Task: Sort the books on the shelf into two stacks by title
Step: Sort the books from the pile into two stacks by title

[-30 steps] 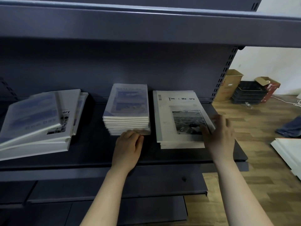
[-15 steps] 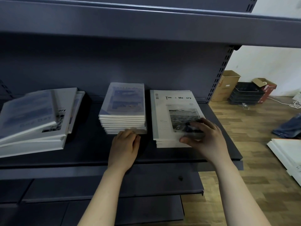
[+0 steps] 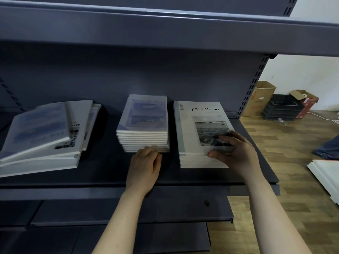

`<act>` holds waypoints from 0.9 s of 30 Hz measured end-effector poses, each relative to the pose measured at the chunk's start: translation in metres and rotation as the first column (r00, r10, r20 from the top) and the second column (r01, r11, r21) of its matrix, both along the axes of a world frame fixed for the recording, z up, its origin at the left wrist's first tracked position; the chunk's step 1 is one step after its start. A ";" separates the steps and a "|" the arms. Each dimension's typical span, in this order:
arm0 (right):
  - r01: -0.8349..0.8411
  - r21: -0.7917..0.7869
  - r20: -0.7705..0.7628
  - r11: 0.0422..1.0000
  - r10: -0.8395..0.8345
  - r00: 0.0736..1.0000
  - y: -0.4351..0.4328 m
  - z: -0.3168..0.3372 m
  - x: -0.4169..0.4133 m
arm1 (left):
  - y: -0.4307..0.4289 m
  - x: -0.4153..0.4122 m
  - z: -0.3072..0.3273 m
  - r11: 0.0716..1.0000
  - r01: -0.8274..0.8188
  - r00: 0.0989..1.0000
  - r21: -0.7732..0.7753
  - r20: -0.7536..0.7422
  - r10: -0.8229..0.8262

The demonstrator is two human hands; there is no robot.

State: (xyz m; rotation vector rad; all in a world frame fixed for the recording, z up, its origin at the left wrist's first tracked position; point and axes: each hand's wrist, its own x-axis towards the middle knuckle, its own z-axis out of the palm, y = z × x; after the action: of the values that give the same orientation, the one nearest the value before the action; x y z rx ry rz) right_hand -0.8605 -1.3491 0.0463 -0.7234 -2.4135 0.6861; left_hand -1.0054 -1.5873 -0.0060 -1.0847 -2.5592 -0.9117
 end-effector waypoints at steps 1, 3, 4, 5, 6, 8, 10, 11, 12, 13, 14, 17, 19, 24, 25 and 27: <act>-0.002 0.000 -0.002 1.000 0.002 1.000 0.001 0.000 0.000 | 0.000 0.000 0.000 1.000 0.000 1.000 -0.003 0.003 0.000; -0.008 -0.011 -0.002 1.000 0.008 1.000 0.002 -0.002 0.000 | 0.000 0.000 0.001 1.000 0.000 1.000 -0.005 0.000 0.000; -0.012 -0.024 0.000 1.000 0.012 1.000 0.003 -0.002 0.000 | 0.000 -0.001 0.000 1.000 0.001 1.000 -0.003 -0.002 -0.001; -0.017 -0.038 0.002 0.999 0.017 1.000 0.005 -0.001 0.000 | 0.000 -0.001 0.000 1.000 0.002 1.000 0.001 -0.002 -0.002; -0.028 -0.046 0.003 0.999 0.028 1.000 0.006 -0.001 0.001 | 0.000 -0.001 0.000 1.000 0.002 1.000 0.005 0.000 -0.002; -0.052 -0.047 0.020 0.998 0.053 0.998 0.009 -0.001 0.002 | -0.001 0.000 0.001 1.000 0.002 1.000 0.009 0.003 -0.002; -0.067 -0.054 0.038 0.996 0.069 0.997 0.010 0.000 0.003 | -0.001 0.001 0.002 1.000 0.001 1.000 0.008 0.006 -0.001; -0.067 -0.054 0.039 0.996 0.069 0.997 0.009 0.000 0.004 | 0.000 0.001 0.002 1.000 0.000 1.000 0.005 0.009 0.000; -0.065 -0.048 0.036 0.997 0.066 0.997 0.009 0.000 0.004 | 0.000 0.001 0.002 1.000 -0.001 1.000 0.002 0.011 0.001; -0.060 -0.039 0.030 0.997 0.061 0.998 0.008 0.000 0.004 | 0.000 0.001 0.002 1.000 -0.001 1.000 -0.001 0.012 0.001; -0.051 -0.036 0.022 0.998 0.052 0.998 0.006 -0.001 0.004 | 0.000 0.001 0.002 1.000 -0.001 1.000 -0.002 0.014 0.001; -0.027 -0.042 -0.010 0.999 0.027 1.000 0.001 -0.002 0.005 | 0.000 0.001 0.002 1.000 -0.001 1.000 0.000 0.021 0.001; -0.022 -0.024 -0.017 0.999 0.021 1.000 -0.001 -0.003 0.005 | 0.000 0.001 0.003 1.000 -0.003 1.000 -0.005 0.025 0.003; -0.057 -0.003 -0.016 0.998 0.057 0.998 0.001 0.001 0.005 | -0.002 0.001 0.006 1.000 0.027 0.997 0.003 0.066 -0.028; -0.064 0.037 -0.004 0.997 0.064 0.998 0.002 0.001 0.005 | -0.003 0.002 0.007 0.999 0.036 0.996 0.009 0.079 -0.036; -0.085 0.124 0.034 0.989 0.081 0.996 0.002 0.002 0.005 | -0.007 0.002 0.010 0.999 0.048 0.994 0.018 0.095 -0.050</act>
State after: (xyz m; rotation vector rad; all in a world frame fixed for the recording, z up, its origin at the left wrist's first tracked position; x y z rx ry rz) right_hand -0.8555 -1.3473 0.0487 -0.5885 -2.4996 0.5538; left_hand -1.0031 -1.5942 0.0043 -1.1301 -2.6067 -1.0173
